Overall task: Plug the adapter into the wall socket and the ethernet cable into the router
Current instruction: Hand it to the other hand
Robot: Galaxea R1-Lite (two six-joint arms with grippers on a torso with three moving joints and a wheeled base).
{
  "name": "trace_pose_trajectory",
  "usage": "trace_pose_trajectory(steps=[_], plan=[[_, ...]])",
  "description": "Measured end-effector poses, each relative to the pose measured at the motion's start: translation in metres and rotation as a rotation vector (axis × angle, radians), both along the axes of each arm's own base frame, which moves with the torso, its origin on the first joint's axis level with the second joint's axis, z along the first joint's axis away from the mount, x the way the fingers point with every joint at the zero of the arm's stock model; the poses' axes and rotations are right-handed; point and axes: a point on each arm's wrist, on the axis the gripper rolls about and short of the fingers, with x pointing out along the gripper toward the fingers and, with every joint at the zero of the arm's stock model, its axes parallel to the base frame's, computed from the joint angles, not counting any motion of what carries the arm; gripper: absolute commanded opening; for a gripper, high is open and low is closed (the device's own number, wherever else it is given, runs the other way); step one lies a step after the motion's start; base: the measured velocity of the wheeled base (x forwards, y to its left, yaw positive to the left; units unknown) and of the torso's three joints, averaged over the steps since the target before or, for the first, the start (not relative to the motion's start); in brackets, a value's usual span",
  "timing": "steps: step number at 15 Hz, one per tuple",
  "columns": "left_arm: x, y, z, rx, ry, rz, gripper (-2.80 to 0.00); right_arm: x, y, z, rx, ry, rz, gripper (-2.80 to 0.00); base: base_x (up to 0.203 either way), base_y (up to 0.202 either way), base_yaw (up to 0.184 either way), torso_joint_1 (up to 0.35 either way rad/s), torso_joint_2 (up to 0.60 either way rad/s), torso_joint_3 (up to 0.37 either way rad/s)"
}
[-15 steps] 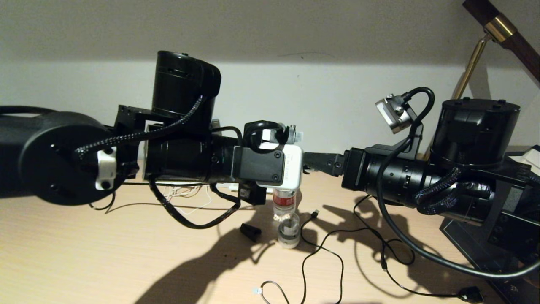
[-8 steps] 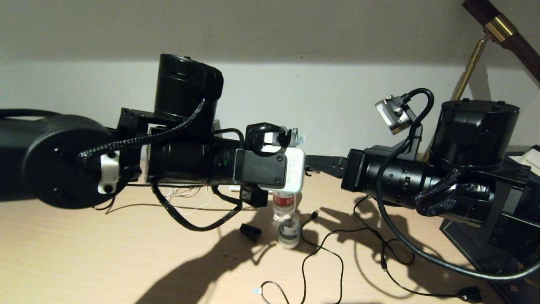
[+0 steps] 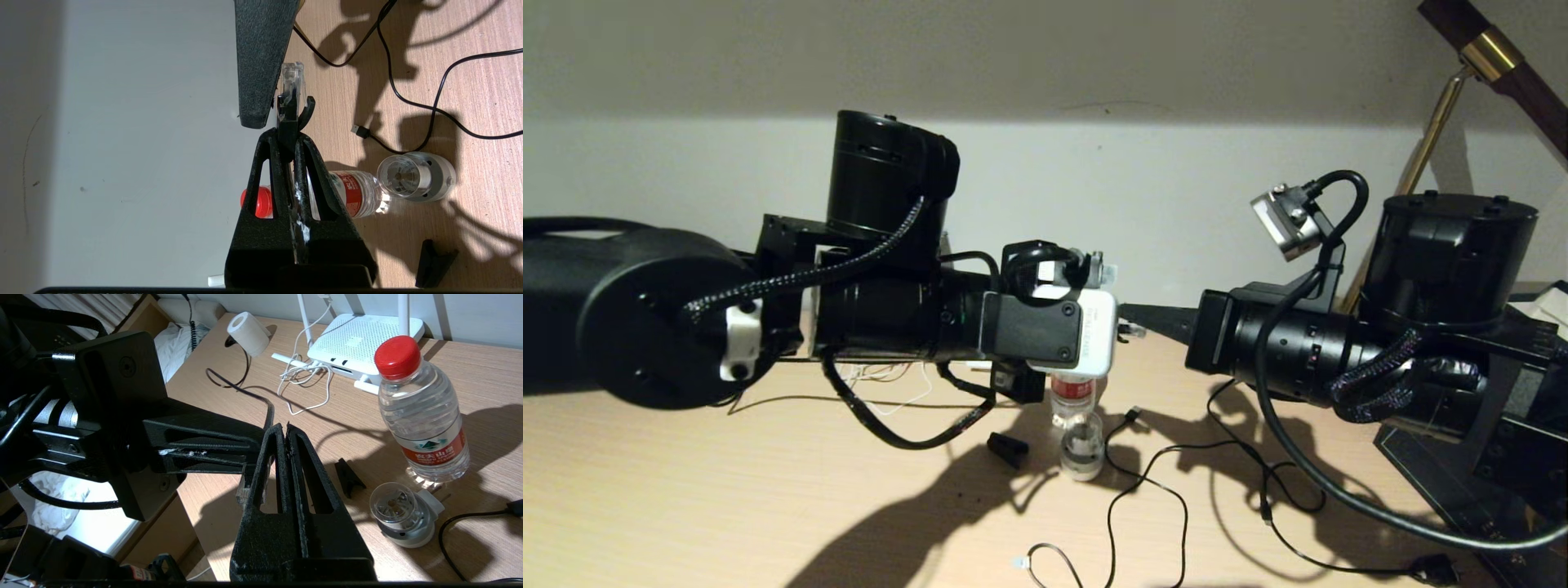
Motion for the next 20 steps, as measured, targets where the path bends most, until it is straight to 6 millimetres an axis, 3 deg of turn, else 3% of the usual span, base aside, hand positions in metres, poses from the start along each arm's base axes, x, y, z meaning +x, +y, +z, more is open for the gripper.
trace_pose_trajectory(steps=[6,7,20], plan=[[0.000,-0.001,-0.003,-0.004,-0.001,0.000,-2.80,0.000,0.000,0.000,-0.002,0.002,-0.029,-2.80,0.000,0.000,0.000,0.000,0.00,0.000],[0.000,-0.001,-0.002,-0.007,-0.004,0.000,-2.80,0.000,0.000,0.000,-0.005,0.000,-0.055,0.00,0.000,0.000,0.000,0.000,0.00,0.000],[0.000,0.000,-0.007,-0.001,0.006,0.002,-2.80,-0.012,0.003,-0.006,-0.057,-0.034,-0.049,0.00,0.000,0.000,0.000,0.000,0.00,0.000]])
